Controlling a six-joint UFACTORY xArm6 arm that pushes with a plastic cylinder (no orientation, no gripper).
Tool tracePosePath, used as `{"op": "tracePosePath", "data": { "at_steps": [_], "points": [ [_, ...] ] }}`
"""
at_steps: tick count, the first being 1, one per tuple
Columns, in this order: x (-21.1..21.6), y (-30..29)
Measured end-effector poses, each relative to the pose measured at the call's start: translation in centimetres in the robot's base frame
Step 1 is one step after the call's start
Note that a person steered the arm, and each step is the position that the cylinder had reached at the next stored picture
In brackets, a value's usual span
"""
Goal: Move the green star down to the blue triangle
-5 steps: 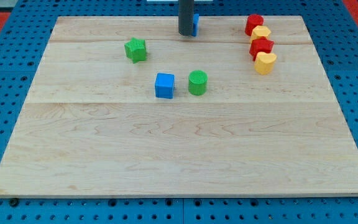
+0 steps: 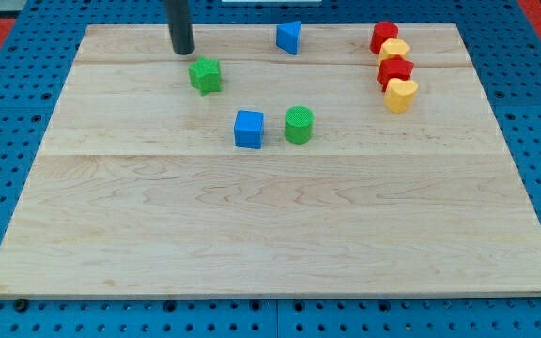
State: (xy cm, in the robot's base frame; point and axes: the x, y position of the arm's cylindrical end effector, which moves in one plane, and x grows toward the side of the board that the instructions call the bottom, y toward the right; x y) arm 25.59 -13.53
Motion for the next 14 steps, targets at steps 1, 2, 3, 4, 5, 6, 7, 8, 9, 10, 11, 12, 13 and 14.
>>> {"op": "tracePosePath", "data": {
  "at_steps": [1, 2, 3, 4, 5, 6, 7, 8, 9, 10, 11, 12, 13, 14],
  "points": [
    [3.0, 0.0],
    [5.1, 0.6],
    [6.0, 2.3],
    [6.0, 4.8],
    [6.0, 6.5],
    [6.6, 7.9],
    [7.1, 9.0],
    [7.6, 10.0],
    [7.6, 10.5],
    [7.5, 10.5],
    [7.4, 10.9],
    [7.2, 11.5],
    [6.3, 12.4],
    [5.9, 13.1]
  ]
}}
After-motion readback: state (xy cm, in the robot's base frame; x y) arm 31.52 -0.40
